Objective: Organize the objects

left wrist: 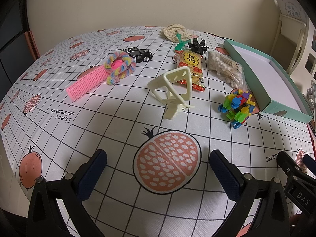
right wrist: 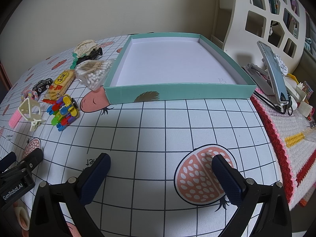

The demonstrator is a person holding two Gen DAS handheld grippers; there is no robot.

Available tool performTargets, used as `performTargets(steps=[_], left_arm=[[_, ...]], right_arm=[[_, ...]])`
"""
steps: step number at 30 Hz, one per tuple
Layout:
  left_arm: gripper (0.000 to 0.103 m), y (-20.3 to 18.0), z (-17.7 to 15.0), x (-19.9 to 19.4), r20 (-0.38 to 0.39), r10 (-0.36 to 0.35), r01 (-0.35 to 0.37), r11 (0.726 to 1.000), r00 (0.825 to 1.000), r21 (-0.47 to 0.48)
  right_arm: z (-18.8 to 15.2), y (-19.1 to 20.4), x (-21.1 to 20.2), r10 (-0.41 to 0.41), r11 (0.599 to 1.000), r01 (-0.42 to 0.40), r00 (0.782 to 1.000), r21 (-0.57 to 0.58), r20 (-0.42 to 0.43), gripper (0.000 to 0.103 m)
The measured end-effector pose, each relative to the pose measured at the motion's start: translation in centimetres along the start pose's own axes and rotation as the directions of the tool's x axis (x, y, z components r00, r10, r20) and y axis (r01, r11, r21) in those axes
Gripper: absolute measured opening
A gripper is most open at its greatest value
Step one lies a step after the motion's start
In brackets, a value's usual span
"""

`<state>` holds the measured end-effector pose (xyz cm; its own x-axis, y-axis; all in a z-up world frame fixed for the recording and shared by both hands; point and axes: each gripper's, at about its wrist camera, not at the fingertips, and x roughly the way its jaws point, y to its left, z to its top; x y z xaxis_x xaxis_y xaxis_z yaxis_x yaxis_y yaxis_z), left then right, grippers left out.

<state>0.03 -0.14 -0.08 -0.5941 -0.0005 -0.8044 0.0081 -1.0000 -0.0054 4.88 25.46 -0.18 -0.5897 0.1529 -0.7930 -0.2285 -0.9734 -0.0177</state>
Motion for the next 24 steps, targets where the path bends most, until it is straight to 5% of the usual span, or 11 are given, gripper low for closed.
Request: performTargets(steps=[24], left_arm=[[0.103,0.4,0.4,-0.8,-0.024,-0.027,0.027,0.999,0.999,-0.024]], right_arm=[[1.1,-0.3,-0.6,0.019,0.999,-0.02,1.0,0.029,0.008,0.103]])
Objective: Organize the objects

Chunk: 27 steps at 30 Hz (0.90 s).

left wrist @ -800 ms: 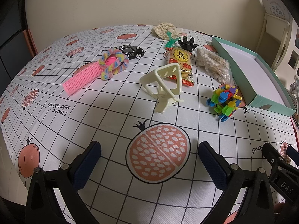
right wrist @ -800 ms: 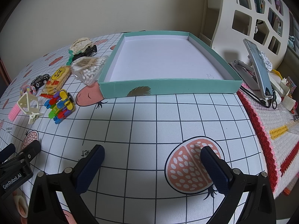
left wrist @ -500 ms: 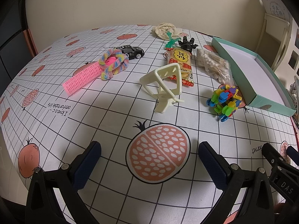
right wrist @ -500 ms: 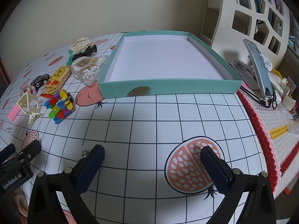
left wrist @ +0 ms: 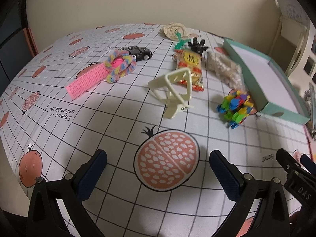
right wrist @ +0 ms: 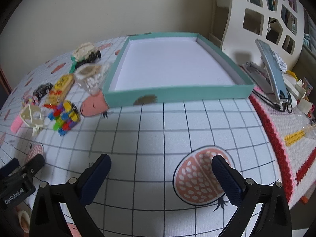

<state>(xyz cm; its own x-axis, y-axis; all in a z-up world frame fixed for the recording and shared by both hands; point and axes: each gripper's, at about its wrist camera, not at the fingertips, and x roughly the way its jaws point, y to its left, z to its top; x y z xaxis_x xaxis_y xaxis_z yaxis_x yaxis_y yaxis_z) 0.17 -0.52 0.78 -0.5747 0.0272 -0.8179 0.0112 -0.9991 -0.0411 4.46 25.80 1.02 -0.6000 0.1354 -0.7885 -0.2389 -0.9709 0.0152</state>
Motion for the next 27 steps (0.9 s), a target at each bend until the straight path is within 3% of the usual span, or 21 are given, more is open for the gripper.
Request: performTargets(steps=[6,12,17,20,24,27], left_arm=[[0.103,0.3,2.2,-2.0,0.021,0.006,-0.006,1.0,1.0,-0.01],[0.103,2.3,7.8,-3.9,-0.01,0.003,-0.003,1.0,1.0,-0.031],[0.103,5.3,12.2,-4.0,-0.052,-0.013,0.008,0.995,0.999,-0.097],[0.103,5.7,13.7,-3.7,-0.052,0.011,-0.015,0.997,0.999,-0.073],[0.103,6.9,15.5,-2.6,-0.076,-0.02,0.013,0.996,0.997,-0.089],[0.102,7.5,16.5,-1.8,-0.088,0.008,-0.015,0.997,0.996,-0.079]], right_arm=[[3.6,2.2,-3.2,0.044,0.996,-0.037,0.996,-0.079,0.082,0.103],[7.3,5.4,-5.8,0.109,0.98,-0.089,0.988,-0.18,0.105,0.103],[9.2,7.4,-6.2,0.162,0.965,-0.144,0.985,-0.22,0.066,0.103],[9.7,8.9,-5.5,0.177,0.955,-0.167,0.984,-0.246,0.022,0.103],[10.2,10.5,-4.3,0.188,0.945,-0.191,0.981,-0.267,-0.04,0.103],[10.3,11.3,-3.4,0.192,0.939,-0.207,0.978,-0.277,-0.079,0.103]])
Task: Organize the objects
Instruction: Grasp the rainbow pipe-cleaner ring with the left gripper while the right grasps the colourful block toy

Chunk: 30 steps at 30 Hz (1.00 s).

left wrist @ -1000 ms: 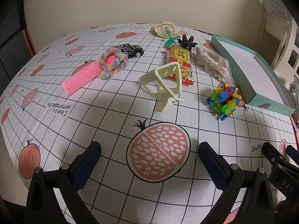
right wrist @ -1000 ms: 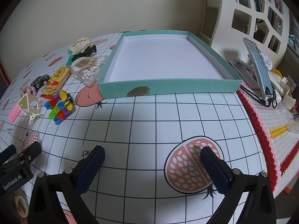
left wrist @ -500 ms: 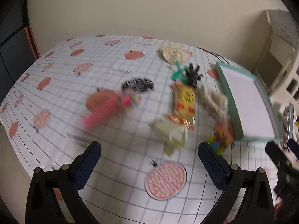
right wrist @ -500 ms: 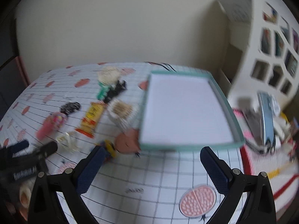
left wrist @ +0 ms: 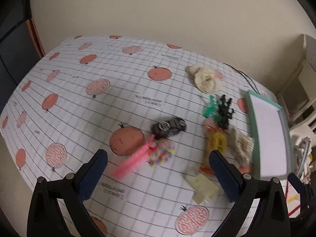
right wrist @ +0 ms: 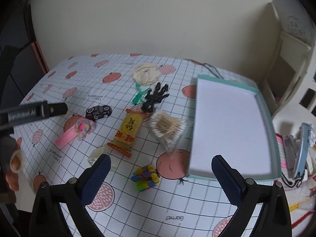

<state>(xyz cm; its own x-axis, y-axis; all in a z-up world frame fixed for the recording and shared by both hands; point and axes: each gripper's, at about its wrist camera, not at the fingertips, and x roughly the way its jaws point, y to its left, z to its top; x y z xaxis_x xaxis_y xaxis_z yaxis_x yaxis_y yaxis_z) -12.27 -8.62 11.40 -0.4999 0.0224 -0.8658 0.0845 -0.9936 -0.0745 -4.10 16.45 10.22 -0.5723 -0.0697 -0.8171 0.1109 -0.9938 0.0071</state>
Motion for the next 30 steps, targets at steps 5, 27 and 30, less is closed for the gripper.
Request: performTargets(steps=[5,27,30], left_arm=[[0.092,0.2,0.6,2.5,-0.053,0.019,-0.017,0.999,0.998,0.026],[0.058,0.2,-0.9,7.3,-0.16,-0.042,0.039,0.999,0.986,-0.017],[0.052,0.0,-1.0,7.6,-0.167,-0.044,0.042,0.999,0.985,-0.014]], right_arm=[[0.1,0.8,2.3,0.02,0.999,-0.022,0.997,-0.027,-0.07,0.103],[-2.2,1.3,7.1,0.055,0.996,-0.07,0.972,-0.058,-0.228,0.085],[-2.6,1.4,7.5,0.057,0.995,-0.074,0.968,-0.06,-0.244,0.081]])
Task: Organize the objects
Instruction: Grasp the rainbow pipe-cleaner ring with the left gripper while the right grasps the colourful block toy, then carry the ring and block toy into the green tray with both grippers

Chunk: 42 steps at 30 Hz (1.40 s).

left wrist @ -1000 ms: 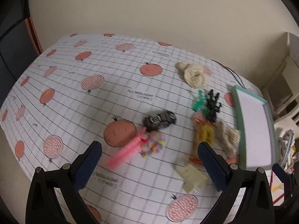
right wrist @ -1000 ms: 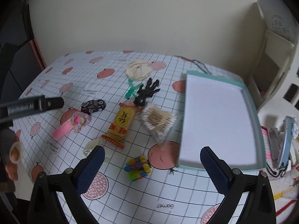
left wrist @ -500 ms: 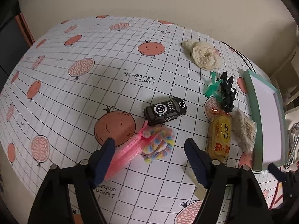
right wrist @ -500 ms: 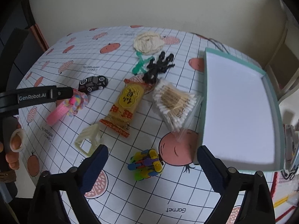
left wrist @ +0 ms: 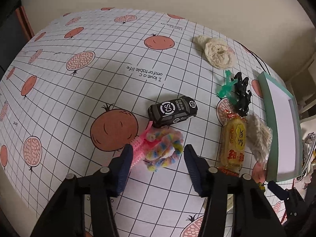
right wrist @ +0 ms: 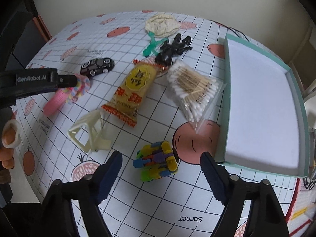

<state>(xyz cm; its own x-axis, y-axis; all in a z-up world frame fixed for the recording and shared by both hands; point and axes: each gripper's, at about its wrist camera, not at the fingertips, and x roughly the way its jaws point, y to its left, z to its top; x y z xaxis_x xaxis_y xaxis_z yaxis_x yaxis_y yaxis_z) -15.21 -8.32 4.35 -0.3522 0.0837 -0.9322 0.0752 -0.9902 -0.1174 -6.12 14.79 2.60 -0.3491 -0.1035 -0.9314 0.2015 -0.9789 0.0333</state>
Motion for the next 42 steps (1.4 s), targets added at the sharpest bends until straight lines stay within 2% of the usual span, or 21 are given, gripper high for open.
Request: performTargets(steps=[5,13,16,24,26,36,42], left_arm=[[0.042,-0.4,0.0,0.3,-0.005,-0.008,0.008,1.0,1.0,0.004],[0.032,-0.7,0.1,0.5,0.004,0.002,-0.002,1.0,1.0,0.021],[0.024,-0.6,0.0,0.6,-0.001,-0.002,0.002,1.0,1.0,0.017],[0.011,-0.6,-0.2,0.9,-0.012,0.004,-0.003,1.0,1.0,0.012],[0.01,-0.6,-0.2,0.9,-0.013,0.005,-0.005,1.0,1.0,0.011],[0.008,-0.6,-0.1,0.6,-0.005,-0.003,0.003,1.0,1.0,0.01],[0.007,-0.4,-0.1,-0.2,0.018,-0.016,0.017,1.0,1.0,-0.002]], right_arm=[[-0.1,0.3,0.6,0.001,1.0,-0.001,1.0,-0.013,-0.016,0.077],[-0.2,0.5,1.4,-0.006,1.0,0.005,0.999,-0.024,-0.037,0.069],[-0.1,0.5,1.4,-0.002,1.0,0.001,0.999,-0.019,-0.04,0.066],[0.2,0.3,1.1,0.001,1.0,-0.002,0.999,-0.013,-0.037,0.051],[0.4,0.3,1.0,0.001,1.0,-0.002,0.999,-0.013,-0.038,0.047],[0.1,0.2,1.3,0.013,1.0,-0.013,0.999,-0.008,-0.039,0.047],[0.3,0.2,0.2,0.034,0.999,-0.034,0.999,-0.001,-0.01,0.047]])
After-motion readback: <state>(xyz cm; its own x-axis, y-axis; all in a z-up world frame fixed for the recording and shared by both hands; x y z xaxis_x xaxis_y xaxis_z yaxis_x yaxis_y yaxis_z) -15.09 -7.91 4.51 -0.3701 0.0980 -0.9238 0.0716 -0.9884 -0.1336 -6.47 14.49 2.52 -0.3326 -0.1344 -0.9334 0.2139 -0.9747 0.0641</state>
